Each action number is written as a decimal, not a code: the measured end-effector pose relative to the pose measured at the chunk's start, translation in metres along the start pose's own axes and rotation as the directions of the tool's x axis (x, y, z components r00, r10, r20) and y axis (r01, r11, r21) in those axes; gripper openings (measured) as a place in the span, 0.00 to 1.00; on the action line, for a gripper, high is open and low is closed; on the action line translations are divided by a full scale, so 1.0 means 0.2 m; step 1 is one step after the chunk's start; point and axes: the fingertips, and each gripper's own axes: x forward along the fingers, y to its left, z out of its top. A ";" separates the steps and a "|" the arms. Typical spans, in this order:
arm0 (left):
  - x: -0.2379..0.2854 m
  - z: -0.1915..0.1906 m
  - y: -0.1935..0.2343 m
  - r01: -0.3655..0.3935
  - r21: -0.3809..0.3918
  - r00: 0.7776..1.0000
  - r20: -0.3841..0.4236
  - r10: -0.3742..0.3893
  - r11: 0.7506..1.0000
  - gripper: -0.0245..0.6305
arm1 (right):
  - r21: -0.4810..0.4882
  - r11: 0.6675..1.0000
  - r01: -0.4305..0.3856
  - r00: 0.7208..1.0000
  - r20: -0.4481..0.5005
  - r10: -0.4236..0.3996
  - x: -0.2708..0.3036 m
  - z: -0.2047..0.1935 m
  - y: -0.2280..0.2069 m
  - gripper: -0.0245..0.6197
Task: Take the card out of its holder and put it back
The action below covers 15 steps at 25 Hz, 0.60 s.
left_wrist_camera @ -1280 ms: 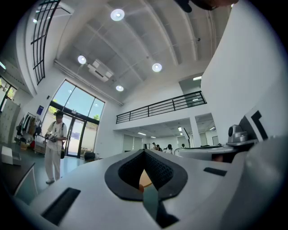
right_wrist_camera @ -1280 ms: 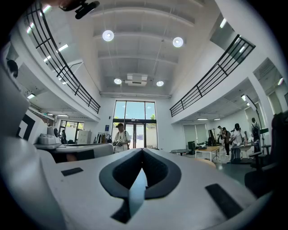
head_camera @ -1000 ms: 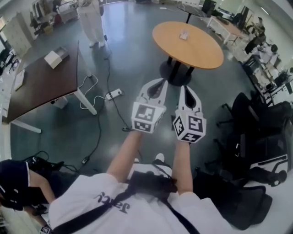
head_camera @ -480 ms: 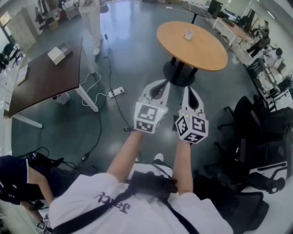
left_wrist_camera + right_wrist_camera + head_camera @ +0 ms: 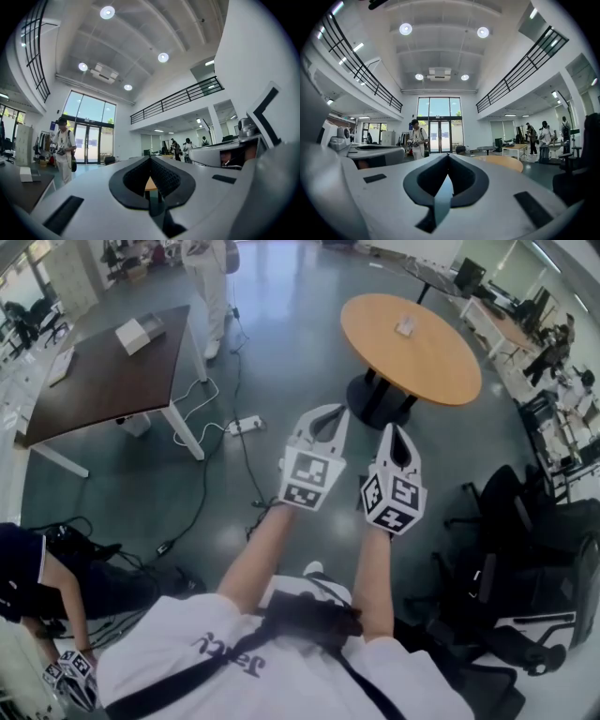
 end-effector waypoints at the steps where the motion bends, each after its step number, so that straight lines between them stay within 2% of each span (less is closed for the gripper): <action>1: 0.01 -0.01 0.01 -0.013 0.004 1.000 -0.003 0.013 1.000 0.05 | -0.007 1.000 0.011 1.000 -0.012 -0.011 0.01 -0.01 -0.02 0.05; 7: 0.09 -0.06 0.00 -0.054 0.009 0.998 -0.026 0.054 0.998 0.05 | -0.053 0.995 0.082 0.995 -0.050 -0.084 0.10 -0.05 -0.19 0.05; 15: 0.18 -0.10 -0.09 -0.096 0.005 0.995 -0.027 0.096 0.995 0.05 | -0.074 0.990 0.122 0.991 -0.045 -0.125 0.13 -0.06 -0.35 0.05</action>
